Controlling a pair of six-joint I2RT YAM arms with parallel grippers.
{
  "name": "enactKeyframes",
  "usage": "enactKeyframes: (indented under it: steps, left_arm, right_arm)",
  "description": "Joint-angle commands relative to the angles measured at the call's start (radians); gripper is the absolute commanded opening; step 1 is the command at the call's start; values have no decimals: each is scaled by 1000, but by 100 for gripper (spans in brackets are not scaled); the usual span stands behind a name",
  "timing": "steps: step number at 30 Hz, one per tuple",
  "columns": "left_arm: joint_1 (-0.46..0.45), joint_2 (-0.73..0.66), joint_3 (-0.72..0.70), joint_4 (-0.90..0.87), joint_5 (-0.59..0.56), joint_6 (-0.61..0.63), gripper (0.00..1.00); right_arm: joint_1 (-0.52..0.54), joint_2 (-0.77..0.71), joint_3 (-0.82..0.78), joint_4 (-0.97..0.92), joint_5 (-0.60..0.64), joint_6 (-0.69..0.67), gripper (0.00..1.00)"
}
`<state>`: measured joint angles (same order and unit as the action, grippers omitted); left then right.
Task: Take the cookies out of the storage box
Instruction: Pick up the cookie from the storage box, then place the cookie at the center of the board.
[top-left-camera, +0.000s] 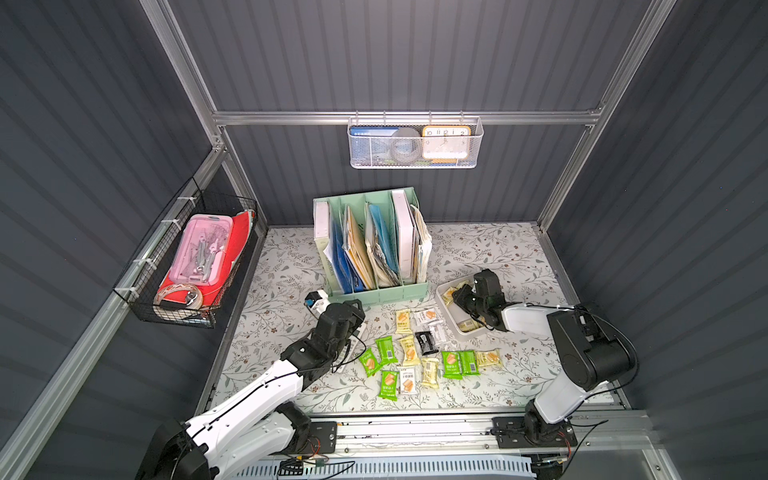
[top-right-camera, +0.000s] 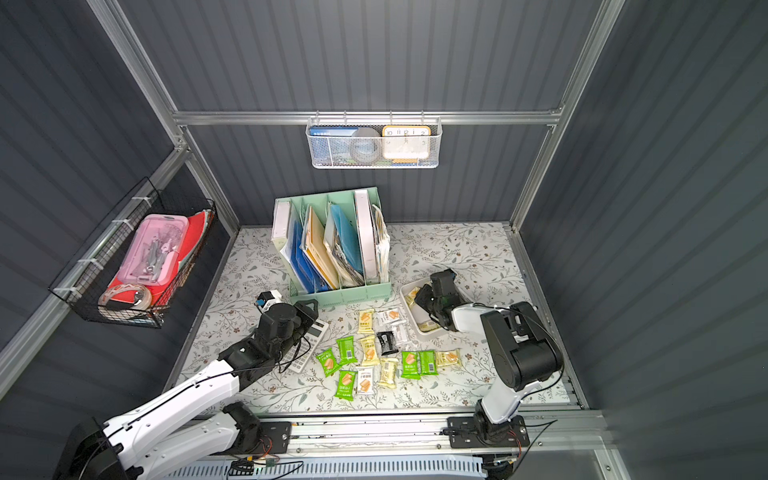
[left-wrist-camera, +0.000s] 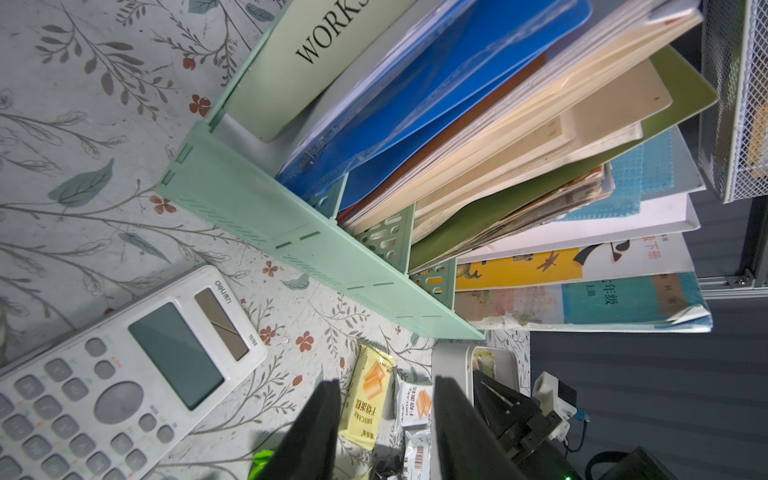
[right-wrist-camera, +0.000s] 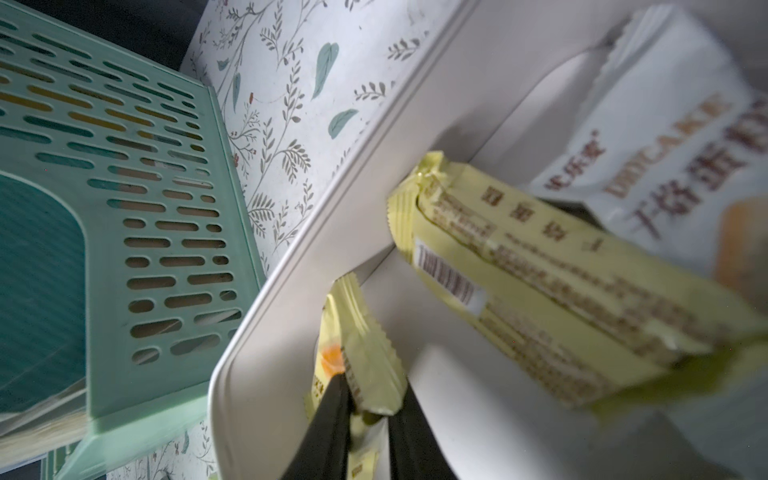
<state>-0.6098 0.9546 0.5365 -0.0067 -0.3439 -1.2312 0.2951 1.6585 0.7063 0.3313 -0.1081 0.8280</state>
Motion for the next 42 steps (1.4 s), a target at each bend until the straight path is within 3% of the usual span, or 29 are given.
enactKeyframes:
  steps: [1,8,14,19,30,34,42]
  left_arm:
    - [2,-2,15,4,-11,-7,42]
    - [2,-10,12,1,-19,-11,42]
    - [2,-13,4,-22,-41,-48,42]
    - [2,-23,-18,-33,-62,-89,41]
    - [2,-130,-59,-115,-94,-136,42]
    - [3,-164,-70,-140,-98,-141,42]
    - [2,-214,-90,-164,-94,-144,42]
  right_arm:
    - [-4,-66,-13,-21,13,-24,16]
    - [-5,-203,-27,-130,51,-62,14]
    - [1,-340,-16,-260,-4,-85,13]
    - [118,-360,17,-311,-7,-74,13]
    - [438,-110,93,-95,54,133,13]
    - [484,20,157,-44,52,218,13]
    - [527,186,269,-37,120,264,14]
